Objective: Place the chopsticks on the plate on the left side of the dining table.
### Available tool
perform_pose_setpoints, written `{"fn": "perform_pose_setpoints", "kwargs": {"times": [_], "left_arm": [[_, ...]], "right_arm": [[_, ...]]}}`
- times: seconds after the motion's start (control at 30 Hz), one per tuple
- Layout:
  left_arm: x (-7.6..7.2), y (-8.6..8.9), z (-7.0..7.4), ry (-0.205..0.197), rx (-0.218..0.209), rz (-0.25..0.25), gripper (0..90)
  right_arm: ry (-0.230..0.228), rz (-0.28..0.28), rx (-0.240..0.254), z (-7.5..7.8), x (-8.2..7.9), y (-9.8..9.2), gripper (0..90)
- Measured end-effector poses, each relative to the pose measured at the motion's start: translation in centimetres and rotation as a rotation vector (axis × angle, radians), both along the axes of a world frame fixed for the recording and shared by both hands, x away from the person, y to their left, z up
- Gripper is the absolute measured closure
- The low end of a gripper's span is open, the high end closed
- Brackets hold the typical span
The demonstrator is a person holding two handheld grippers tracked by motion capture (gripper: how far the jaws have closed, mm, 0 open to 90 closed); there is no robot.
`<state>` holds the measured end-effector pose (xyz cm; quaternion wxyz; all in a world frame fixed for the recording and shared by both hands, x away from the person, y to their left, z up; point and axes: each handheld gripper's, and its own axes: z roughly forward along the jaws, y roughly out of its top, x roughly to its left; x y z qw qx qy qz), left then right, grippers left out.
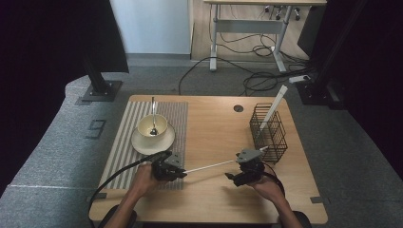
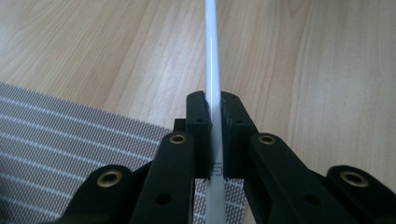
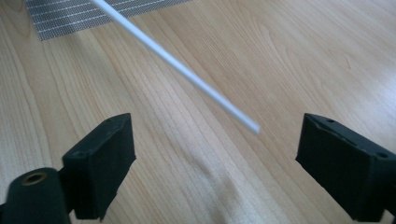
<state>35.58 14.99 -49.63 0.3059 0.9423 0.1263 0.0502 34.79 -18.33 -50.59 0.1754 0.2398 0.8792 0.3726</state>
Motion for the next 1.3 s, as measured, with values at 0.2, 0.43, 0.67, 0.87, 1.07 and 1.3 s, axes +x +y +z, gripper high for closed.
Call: {"fn": "perform_pose_setpoints", "kwargs": {"times": [0.2, 0.43, 0.67, 0.87, 1.07, 1.3], "left_arm": [[0.3, 1.2, -0.3, 0.010, -0.023, 0.061, 83.9], [0.8, 2.8, -0.7, 0.030, -0.048, 0.136, 83.9], [1.3, 4.4, -1.0, 0.037, -0.043, 0.199, 83.9], [1.6, 5.9, -1.3, 0.045, -0.056, 0.272, 83.9], [1.9, 7.4, -1.4, 0.045, -0.069, 0.340, 83.8], [2.3, 8.9, -1.3, 0.042, -0.082, 0.410, 83.8]], "right_arm": [[0.028, -0.005, 0.019, -1.1, -0.4, -0.3, 7.8], [0.061, 0.006, 0.004, -2.4, -1.0, -0.3, 7.7], [0.113, -0.008, 0.032, -3.6, -1.5, -1.2, 7.3], [0.141, -0.052, 0.043, -4.5, -1.5, -2.3, 7.0], [0.140, -0.089, 0.052, -5.1, -1.4, -2.9, 5.7], [0.125, -0.101, 0.056, -5.2, -1.5, -3.0, 4.4]]}}
